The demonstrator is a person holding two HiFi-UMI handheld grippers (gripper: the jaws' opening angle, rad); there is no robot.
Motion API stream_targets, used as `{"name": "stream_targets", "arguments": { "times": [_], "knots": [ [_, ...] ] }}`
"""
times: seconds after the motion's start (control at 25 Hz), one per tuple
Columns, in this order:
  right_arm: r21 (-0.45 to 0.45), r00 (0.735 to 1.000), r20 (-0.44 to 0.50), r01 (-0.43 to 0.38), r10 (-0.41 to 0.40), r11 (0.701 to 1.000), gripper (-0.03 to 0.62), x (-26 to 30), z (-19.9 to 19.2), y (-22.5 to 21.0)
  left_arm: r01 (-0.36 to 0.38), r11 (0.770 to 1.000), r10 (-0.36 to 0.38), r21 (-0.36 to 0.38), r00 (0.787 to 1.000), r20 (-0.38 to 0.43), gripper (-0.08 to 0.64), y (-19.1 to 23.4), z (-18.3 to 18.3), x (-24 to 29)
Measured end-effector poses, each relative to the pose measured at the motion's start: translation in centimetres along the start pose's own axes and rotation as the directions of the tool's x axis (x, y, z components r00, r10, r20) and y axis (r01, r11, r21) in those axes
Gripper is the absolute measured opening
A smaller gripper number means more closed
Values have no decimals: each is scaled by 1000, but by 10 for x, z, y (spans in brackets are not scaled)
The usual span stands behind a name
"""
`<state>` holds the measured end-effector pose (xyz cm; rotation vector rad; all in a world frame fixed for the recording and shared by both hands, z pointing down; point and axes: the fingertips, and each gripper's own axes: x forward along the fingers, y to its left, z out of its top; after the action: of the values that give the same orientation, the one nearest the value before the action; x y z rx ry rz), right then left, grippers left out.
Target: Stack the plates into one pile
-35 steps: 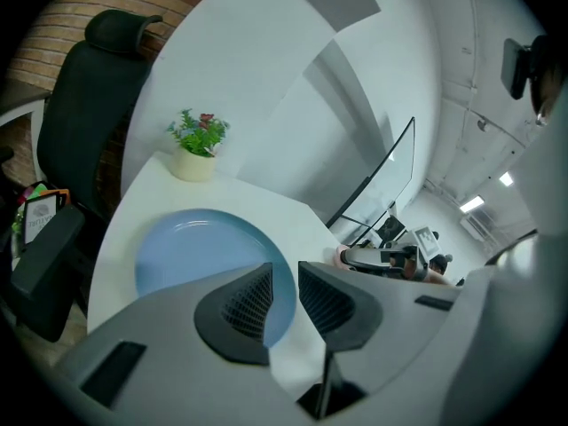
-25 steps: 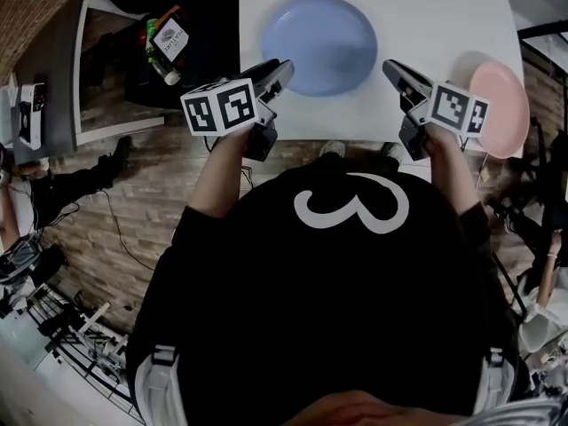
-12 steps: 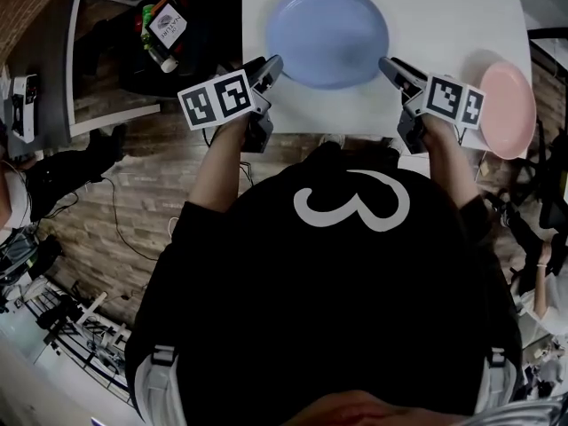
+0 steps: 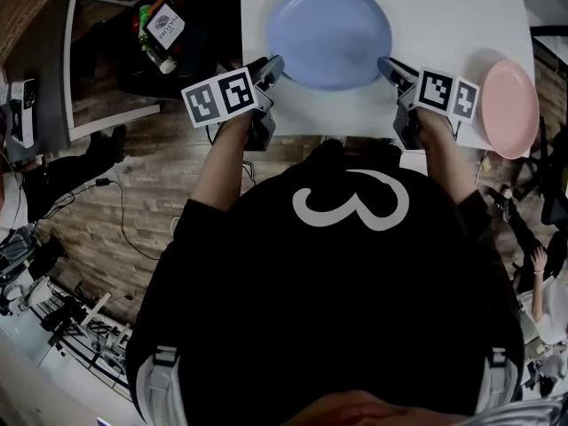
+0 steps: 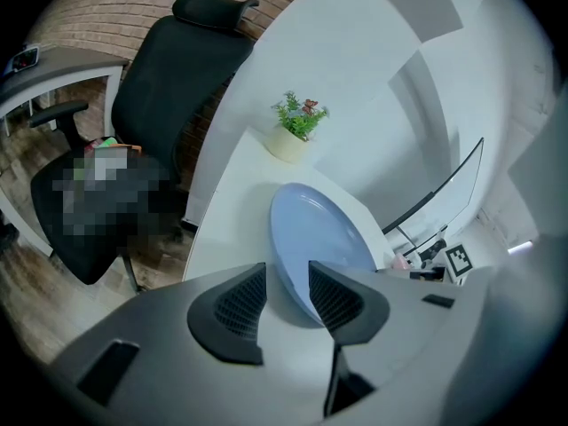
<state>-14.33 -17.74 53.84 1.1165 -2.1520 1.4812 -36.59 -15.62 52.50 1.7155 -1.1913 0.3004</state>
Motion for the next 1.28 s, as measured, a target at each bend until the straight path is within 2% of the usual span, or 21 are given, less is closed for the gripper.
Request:
{"name": "stream_targets", "arguments": {
  "times": [0.2,0.48,0.76,1.28],
  "knots": [
    [12,1000,7,6,-6,1000,91,0,0,-1,7,1000,-7,-3,1000,-9,153,0,-1,3],
    [71,1000,13,-20,19,997,81,4,2,1,-3,1000,3,9,1000,-30,84,1,-3,8],
    [67,999,28,-31,29,997,81,1,-3,2,-14,1000,14,0,999,-40,77,1,-6,8],
    [-5,1000,21,-4,4,1000,81,-2,1,5,-36,999,37,15,998,-59,74,-1,-4,9]
  ]
}}
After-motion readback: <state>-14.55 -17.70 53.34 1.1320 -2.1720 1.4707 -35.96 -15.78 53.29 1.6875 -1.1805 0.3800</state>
